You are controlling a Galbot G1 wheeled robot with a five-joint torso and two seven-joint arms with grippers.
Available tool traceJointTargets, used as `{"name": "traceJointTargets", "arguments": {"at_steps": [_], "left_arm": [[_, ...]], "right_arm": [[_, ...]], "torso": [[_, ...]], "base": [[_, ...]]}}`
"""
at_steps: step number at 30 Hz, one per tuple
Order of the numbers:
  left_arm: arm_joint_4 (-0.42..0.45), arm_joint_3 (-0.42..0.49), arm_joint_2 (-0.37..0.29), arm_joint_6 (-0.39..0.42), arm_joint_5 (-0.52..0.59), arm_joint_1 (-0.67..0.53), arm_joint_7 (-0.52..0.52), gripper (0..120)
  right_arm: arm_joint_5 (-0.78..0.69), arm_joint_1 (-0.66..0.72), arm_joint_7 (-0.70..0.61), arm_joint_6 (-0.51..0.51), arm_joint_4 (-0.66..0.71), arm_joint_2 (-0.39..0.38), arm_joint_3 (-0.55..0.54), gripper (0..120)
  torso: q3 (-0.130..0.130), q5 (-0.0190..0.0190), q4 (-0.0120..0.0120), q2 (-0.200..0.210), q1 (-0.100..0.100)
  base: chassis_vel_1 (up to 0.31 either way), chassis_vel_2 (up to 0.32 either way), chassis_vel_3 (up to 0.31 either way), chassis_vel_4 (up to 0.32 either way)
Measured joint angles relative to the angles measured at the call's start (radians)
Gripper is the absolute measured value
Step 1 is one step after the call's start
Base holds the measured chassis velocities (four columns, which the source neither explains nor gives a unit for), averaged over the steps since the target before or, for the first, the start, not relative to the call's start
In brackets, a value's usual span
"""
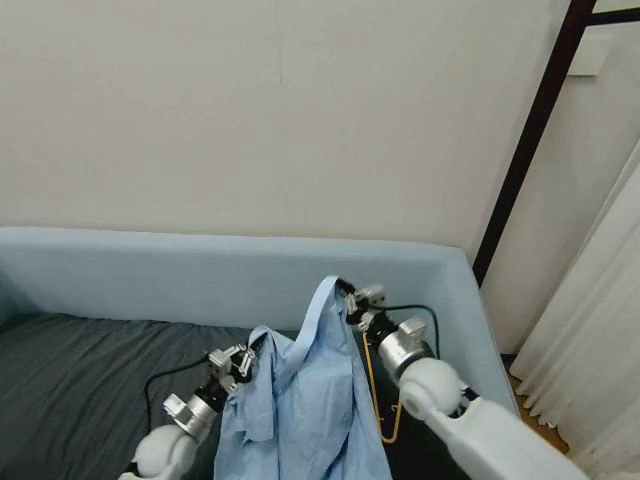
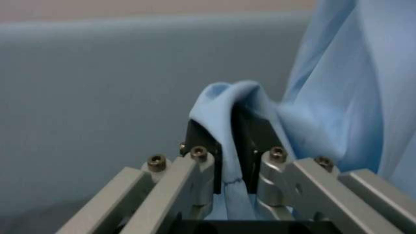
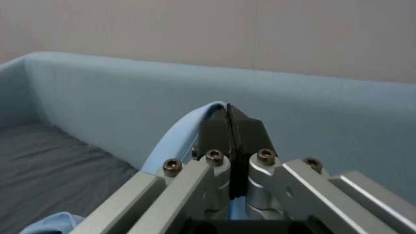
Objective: Pick up the clothes from the sofa and hang them on the clothes hanger.
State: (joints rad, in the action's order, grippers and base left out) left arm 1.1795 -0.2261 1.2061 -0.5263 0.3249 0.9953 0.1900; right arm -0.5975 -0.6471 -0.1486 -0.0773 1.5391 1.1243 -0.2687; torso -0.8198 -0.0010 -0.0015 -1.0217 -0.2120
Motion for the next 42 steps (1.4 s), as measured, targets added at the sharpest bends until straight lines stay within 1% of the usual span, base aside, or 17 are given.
{"name": "traceJointTargets", "arguments": {"at_steps": [1, 3, 5, 11, 12, 16, 17, 22, 28, 29, 32, 35, 36, 38, 40, 41, 42], "left_arm": [[0.000, 0.000, 0.000, 0.000, 0.000, 0.000, 0.000, 15], [-0.094, -0.004, 0.040, 0.053, -0.171, -0.016, -0.205, 24], [-0.177, -0.020, 0.057, 0.089, -0.246, -0.042, -0.329, 32], [-0.256, -0.064, 0.045, 0.104, -0.238, -0.093, -0.493, 56], [-0.256, -0.064, 0.045, 0.104, -0.238, -0.093, -0.493, 56], [-0.179, -0.064, 0.010, 0.109, -0.191, -0.045, -0.471, 73], [-0.179, -0.064, 0.010, 0.109, -0.191, -0.045, -0.471, 73], [-0.174, -0.074, -0.001, 0.110, -0.228, 0.003, -0.452, 94], [-0.122, -0.090, -0.012, 0.143, -0.254, 0.046, -0.512, 100], [-0.089, -0.090, -0.014, 0.138, -0.247, 0.064, -0.508, 100], [0.084, -0.082, -0.021, 0.066, -0.139, 0.161, -0.354, 100], [0.133, -0.066, -0.013, 0.023, -0.106, 0.187, -0.277, 100], [0.140, -0.059, -0.008, 0.011, -0.102, 0.191, -0.252, 100], [0.108, -0.038, 0.023, -0.071, -0.093, 0.167, -0.108, 100], [0.096, -0.036, 0.028, -0.086, -0.093, 0.159, -0.082, 100], [0.035, -0.034, 0.049, -0.135, -0.099, 0.111, 0.049, 100], [0.005, -0.032, 0.057, -0.147, -0.099, 0.085, 0.107, 100]], "right_arm": [[0.000, 0.000, 0.000, 0.000, 0.000, 0.000, 0.000, 0], [0.036, 0.013, 0.023, -0.031, -0.080, 0.040, -0.006, 0], [0.056, 0.026, 0.032, -0.050, -0.139, 0.070, -0.004, 0], [0.073, 0.052, 0.049, -0.076, -0.206, 0.122, 0.017, 0], [0.073, 0.052, 0.049, -0.076, -0.206, 0.122, 0.017, 0], [0.080, 0.056, 0.052, -0.081, -0.224, 0.144, 0.036, 0], [0.080, 0.056, 0.052, -0.081, -0.224, 0.144, 0.036, 0], [0.092, 0.069, -0.002, -0.063, -0.246, 0.164, 0.064, 0], [0.083, 0.078, -0.006, -0.060, -0.243, 0.163, 0.072, 0], [0.082, 0.079, -0.005, -0.060, -0.241, 0.163, 0.073, 0], [0.082, 0.079, -0.004, -0.060, -0.235, 0.164, 0.074, 0], [0.082, 0.078, -0.003, -0.061, -0.228, 0.162, 0.074, 0], [0.081, 0.076, -0.003, -0.061, -0.226, 0.161, 0.073, 0], [0.080, 0.071, -0.002, -0.061, -0.214, 0.151, 0.069, 0], [0.080, 0.071, -0.002, -0.061, -0.211, 0.149, 0.068, 0], [0.079, 0.070, -0.001, -0.061, -0.205, 0.141, 0.064, 0], [0.079, 0.070, -0.001, -0.061, -0.203, 0.138, 0.063, 0]], "torso": [[0.000, 0.0000, 0.0000, 0.000, 0.000], [0.000, 0.0001, 0.0004, 0.000, 0.000], [0.000, 0.0001, 0.0006, 0.000, 0.000], [0.000, 0.0004, 0.0002, 0.000, 0.000], [0.000, 0.0004, 0.0002, 0.000, 0.000], [0.000, 0.0005, 0.0005, 0.000, 0.000], [0.000, 0.0005, 0.0005, 0.000, 0.000], [0.000, 0.0002, 0.0002, 0.000, 0.000], [0.000, 0.0003, 0.0004, 0.000, 0.000], [0.000, 0.0003, 0.0003, 0.000, 0.000], [0.000, 0.0006, 0.0006, 0.000, 0.000], [0.000, 0.0009, 0.0005, 0.000, 0.000], [0.000, 0.0008, 0.0005, 0.000, 0.000], [0.000, 0.0004, 0.0004, 0.000, 0.000], [0.000, 0.0005, 0.0003, 0.000, 0.000], [0.000, 0.0004, -0.0001, 0.000, 0.000], [0.000, 0.0003, -0.0001, 0.000, 0.000]], "base": [[0.000, 0.000, 0.000, 0.000], [0.000, 0.000, 0.000, 0.000], [0.000, 0.000, 0.000, 0.000], [0.000, 0.000, 0.000, 0.000], [0.000, 0.000, 0.000, 0.000], [0.000, 0.000, 0.000, 0.000], [0.000, 0.000, 0.000, 0.000], [0.000, 0.000, 0.000, 0.000], [0.000, 0.000, 0.000, 0.000], [0.000, 0.000, 0.000, 0.000], [0.000, 0.000, 0.000, 0.000], [0.000, 0.000, 0.000, 0.000], [0.000, 0.000, 0.000, 0.000], [0.000, 0.000, 0.000, 0.000], [0.000, 0.000, 0.000, 0.000], [0.000, 0.000, 0.000, 0.000], [0.000, 0.000, 0.000, 0.000]]}}
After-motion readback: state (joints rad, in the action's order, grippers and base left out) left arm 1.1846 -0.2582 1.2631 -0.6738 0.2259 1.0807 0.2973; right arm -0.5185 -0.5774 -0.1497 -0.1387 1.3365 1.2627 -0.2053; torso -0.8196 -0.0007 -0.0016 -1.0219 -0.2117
